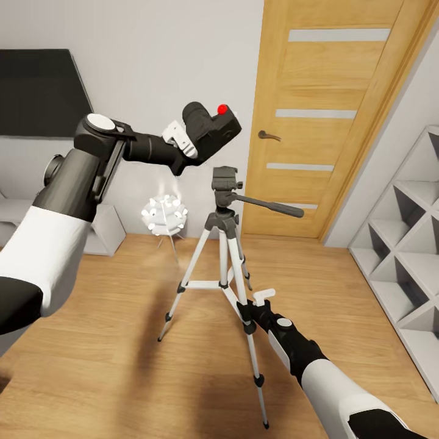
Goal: Attach the digital camera to the camera tripod in the bedroom.
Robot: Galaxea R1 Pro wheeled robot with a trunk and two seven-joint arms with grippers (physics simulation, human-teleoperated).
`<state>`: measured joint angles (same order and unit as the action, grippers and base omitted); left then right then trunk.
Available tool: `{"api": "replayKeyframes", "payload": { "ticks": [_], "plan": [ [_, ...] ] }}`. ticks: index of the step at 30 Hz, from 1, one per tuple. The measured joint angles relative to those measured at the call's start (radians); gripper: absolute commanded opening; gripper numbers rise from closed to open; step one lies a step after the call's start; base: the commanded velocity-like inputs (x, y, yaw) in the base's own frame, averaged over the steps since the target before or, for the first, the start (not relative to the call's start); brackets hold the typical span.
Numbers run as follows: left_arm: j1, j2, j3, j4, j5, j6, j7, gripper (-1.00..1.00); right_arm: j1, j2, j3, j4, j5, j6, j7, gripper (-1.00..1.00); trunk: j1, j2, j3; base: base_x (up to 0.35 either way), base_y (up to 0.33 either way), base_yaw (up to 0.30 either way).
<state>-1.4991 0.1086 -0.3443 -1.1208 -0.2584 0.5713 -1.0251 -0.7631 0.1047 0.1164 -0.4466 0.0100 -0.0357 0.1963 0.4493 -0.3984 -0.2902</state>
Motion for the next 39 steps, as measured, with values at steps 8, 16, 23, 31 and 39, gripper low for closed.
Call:
{"api": "replayKeyframes", "payload": {
  "ticks": [8,16,23,31,39],
  "plan": [
    [0.0,0.012,0.047,-0.041,-0.001,0.004,0.101,-1.0,0.0,0.0,0.0,0.0,0.0,0.0,0.0,-1.0,0.0,0.0,0.0,0.0,0.0,0.0],
    [0.0,0.006,0.052,-0.069,-0.002,-0.001,0.115,-1.0,0.0,0.0,-0.001,0.0,0.0,0.0,0.0,-1.0,0.0,0.0,0.0,0.0,0.0,0.0],
    [-0.011,0.015,0.048,-0.072,0.003,-0.022,0.105,-1.0,0.0,-0.001,-0.001,0.001,-0.002,0.001,0.0,-1.0,0.0,0.0,0.0,0.0,0.0,0.0],
    [-0.113,0.012,0.042,-0.013,0.005,-0.119,0.043,-1.0,0.0,-0.003,0.001,0.001,-0.004,0.0,0.001,-1.0,0.0,0.0,0.0,0.0,0.0,0.0],
    [-0.138,0.013,-0.034,0.036,0.005,-0.131,0.031,-1.0,0.0,-0.003,0.002,0.0,-0.006,0.0,0.0,-1.0,0.0,0.0,0.0,0.0,0.0,0.0]
  ]
}}
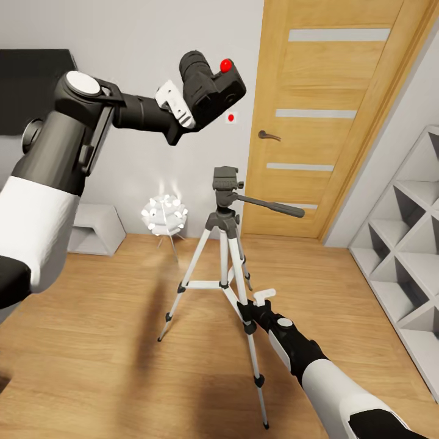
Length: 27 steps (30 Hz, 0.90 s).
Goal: Attach the digital camera to the camera tripod in the bedroom.
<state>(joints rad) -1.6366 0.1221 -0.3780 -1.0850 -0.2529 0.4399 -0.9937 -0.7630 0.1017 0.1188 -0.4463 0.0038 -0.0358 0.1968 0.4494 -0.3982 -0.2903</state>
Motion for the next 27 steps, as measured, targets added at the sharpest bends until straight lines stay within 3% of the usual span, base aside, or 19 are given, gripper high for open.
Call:
{"api": "replayKeyframes", "payload": {
  "ticks": [5,10,22,27],
  "plan": [
    [-0.002,-0.003,-0.092,0.034,-0.002,-0.001,-0.001,-1.0,0.0,0.0,0.0,0.0,0.0,0.0,0.0,-1.0,0.0,0.0,0.0,0.0,0.0,0.0],
    [-0.002,-0.002,-0.125,0.051,-0.009,0.0,-0.001,-1.0,0.0,0.0,0.0,0.0,0.0,0.001,0.0,-1.0,0.0,0.0,0.0,0.0,0.0,0.0],
    [-0.002,0.005,-0.149,0.056,-0.031,-0.001,-0.001,-1.0,0.0,0.0,0.0,0.0,0.0,0.0,0.0,-1.0,0.0,0.0,0.0,0.0,0.0,0.0],
    [-0.002,-0.001,-0.149,0.074,-0.099,-0.002,0.005,-1.0,0.0,0.0,0.0,0.0,0.0,0.0,0.0,-1.0,0.0,0.0,0.0,0.0,0.0,0.0]
  ]
}}
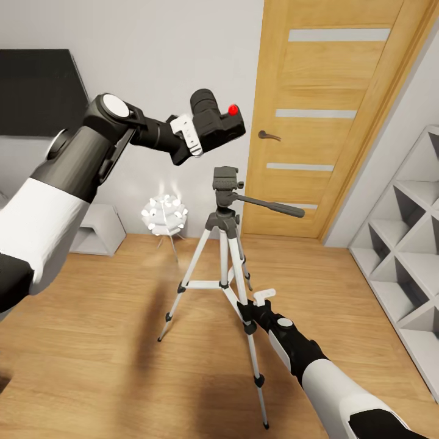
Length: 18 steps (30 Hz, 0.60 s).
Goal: Attach the digital camera to the camera tripod in the bedroom.
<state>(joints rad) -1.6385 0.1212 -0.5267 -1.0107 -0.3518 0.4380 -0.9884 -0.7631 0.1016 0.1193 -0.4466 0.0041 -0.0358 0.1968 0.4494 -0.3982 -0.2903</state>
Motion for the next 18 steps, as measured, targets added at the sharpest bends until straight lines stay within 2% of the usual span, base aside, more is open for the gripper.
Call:
{"api": "replayKeyframes", "payload": {
  "ticks": [3,5,9,14,18],
  "plan": [
    [0.0,-0.007,0.001,0.022,-0.049,-0.001,0.007,-1.0,0.0,0.0,0.001,0.0,0.0,0.0,0.0,-1.0,0.0,0.0,0.0,0.0,0.0,0.0],
    [0.0,-0.01,0.001,0.033,-0.065,-0.003,0.009,-1.0,0.0,0.0,0.001,-0.001,0.0,0.0,0.0,-1.0,0.0,0.0,0.0,0.0,0.0,0.0],
    [0.0,-0.012,0.003,0.048,-0.072,-0.029,0.01,-1.0,0.0,0.0,0.0,0.0,0.001,0.0,0.0,-1.0,0.0,0.0,0.0,0.0,0.0,0.0],
    [0.0,-0.016,0.004,0.088,-0.076,-0.15,0.007,-1.0,0.0,0.0,0.0,0.0,0.0,0.0,0.0,-1.0,0.0,0.0,0.0,0.0,0.0,0.0],
    [0.0,-0.021,0.004,0.107,-0.075,-0.193,0.004,-1.0,0.0,0.0,0.0,0.0,0.0,0.0,0.0,-1.0,0.0,0.0,0.0,0.0,0.0,0.0]
  ]
}}
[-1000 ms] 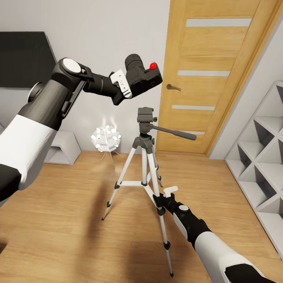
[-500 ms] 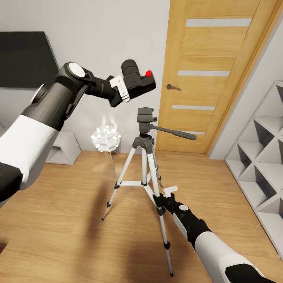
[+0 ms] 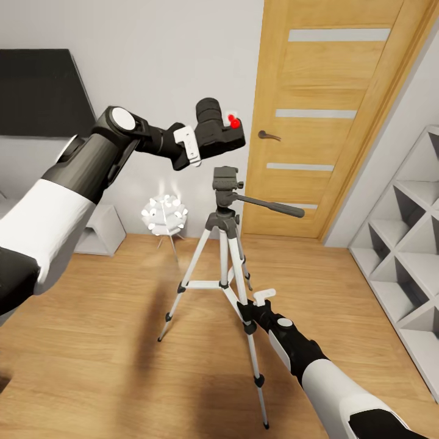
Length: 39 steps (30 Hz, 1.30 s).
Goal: Attach the digital camera to the camera tripod in the bedroom.
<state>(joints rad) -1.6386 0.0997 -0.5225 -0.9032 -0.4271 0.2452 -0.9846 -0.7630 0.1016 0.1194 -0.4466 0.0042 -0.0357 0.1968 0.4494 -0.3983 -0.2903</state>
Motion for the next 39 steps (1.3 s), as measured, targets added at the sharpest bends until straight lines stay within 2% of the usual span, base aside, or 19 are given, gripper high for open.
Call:
{"api": "replayKeyframes", "payload": {
  "ticks": [12,15,21,26,31,39],
  "plan": [
    [0.0,-0.009,0.001,0.008,0.008,-0.021,-0.008,-1.0,0.0,0.0,0.0,0.0,0.0,0.0,0.0,-1.0,0.0,0.0,0.0,0.0,0.0,0.0],
    [0.0,-0.01,0.001,0.009,0.031,-0.022,-0.018,-1.0,0.0,0.0,0.001,-0.001,0.0,0.0,0.0,-1.0,0.0,0.0,0.0,0.0,0.0,0.0],
    [0.0,-0.008,-0.002,0.008,0.108,-0.022,-0.1,-1.0,0.0,0.0,0.0,0.0,0.0,0.0,0.0,-1.0,0.0,0.0,0.0,0.0,0.0,0.0],
    [0.0,0.002,-0.004,0.008,0.132,-0.024,-0.155,-1.0,0.0,0.0,0.0,0.0,0.0,0.0,0.0,-1.0,0.0,0.0,0.0,0.0,0.0,0.0],
    [0.0,0.014,-0.004,0.007,0.139,-0.022,-0.172,-1.0,0.0,0.0,0.0,0.0,0.0,0.0,0.0,-1.0,0.0,0.0,0.0,0.0,0.0,0.0],
    [0.0,0.017,-0.002,-0.001,0.142,-0.016,-0.174,-1.0,0.0,0.0,0.0,0.0,0.0,0.0,0.0,-1.0,0.0,0.0,0.0,0.0,0.0,0.0]
  ]
}}
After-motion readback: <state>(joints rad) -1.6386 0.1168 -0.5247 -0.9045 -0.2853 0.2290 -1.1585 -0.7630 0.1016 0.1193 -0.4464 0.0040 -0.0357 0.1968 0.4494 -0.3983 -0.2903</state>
